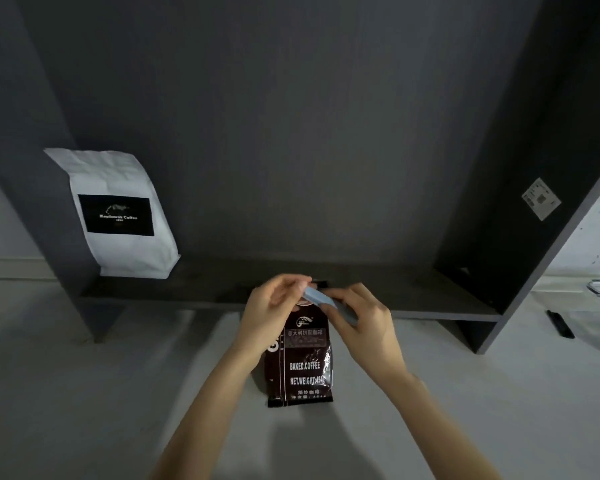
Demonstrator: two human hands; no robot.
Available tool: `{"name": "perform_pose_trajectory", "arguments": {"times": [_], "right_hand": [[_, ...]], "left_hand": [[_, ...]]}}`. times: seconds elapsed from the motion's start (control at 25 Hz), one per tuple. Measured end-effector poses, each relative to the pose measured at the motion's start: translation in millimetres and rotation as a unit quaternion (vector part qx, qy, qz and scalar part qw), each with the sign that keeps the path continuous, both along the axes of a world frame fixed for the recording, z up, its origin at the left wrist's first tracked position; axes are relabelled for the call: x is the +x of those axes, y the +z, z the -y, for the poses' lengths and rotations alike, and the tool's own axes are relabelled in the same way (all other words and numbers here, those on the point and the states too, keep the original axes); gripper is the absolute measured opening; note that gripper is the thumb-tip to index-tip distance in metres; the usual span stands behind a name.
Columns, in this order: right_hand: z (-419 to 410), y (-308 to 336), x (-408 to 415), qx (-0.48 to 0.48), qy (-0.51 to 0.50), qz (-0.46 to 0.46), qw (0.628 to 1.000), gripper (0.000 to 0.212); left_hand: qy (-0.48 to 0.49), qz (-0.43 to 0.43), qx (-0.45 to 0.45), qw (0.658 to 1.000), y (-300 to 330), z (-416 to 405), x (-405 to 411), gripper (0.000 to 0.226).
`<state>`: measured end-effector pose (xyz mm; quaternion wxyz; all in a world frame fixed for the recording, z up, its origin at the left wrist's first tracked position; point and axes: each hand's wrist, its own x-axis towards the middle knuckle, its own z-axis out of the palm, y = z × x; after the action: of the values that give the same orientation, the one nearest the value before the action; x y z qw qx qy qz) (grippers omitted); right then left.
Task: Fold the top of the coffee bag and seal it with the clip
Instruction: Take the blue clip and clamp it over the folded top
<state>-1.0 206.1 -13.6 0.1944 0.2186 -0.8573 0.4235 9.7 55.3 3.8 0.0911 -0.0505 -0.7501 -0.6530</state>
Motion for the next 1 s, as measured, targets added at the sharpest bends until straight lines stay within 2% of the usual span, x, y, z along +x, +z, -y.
{"name": "perform_pose_trajectory", "arguments": {"times": [0.32, 0.56, 0.68, 0.8, 0.88, 1.0], "right_hand": [[22.4, -14.0, 21.2, 0.011, -0.03, -0.032, 0.999, 0.021], [20.7, -15.4, 29.0, 0.033, -0.032, -0.059, 0.997, 0.024], [21.0, -5.4, 36.1, -0.048, 0.001, -0.038, 0.998, 0.027], [14.4, 8.1, 37.8, -0.133, -0.029, -0.026, 0.99, 0.01], [9.4, 12.0, 35.4, -0.173, -0.03, 0.009, 0.984, 0.023], [5.0, 8.5, 37.6, -0.151, -0.024, 0.063, 0.986, 0.031]], "left_hand": [[0.061, 0.029, 0.049, 0.997, -9.6, 12.1, 23.0, 0.02], [0.057, 0.087, 0.086, 0.991, -6.9, 9.7, 29.5, 0.02], [0.11, 0.133, 0.118, 0.978, -13.1, 17.3, 31.8, 0.018], [0.131, 0.154, 0.151, 0.968, -17.5, 31.0, 35.4, 0.016], [0.134, 0.141, 0.154, 0.969, -16.2, 39.2, 37.7, 0.016], [0.132, 0.137, 0.183, 0.964, -11.9, 42.1, 37.0, 0.017]]}}
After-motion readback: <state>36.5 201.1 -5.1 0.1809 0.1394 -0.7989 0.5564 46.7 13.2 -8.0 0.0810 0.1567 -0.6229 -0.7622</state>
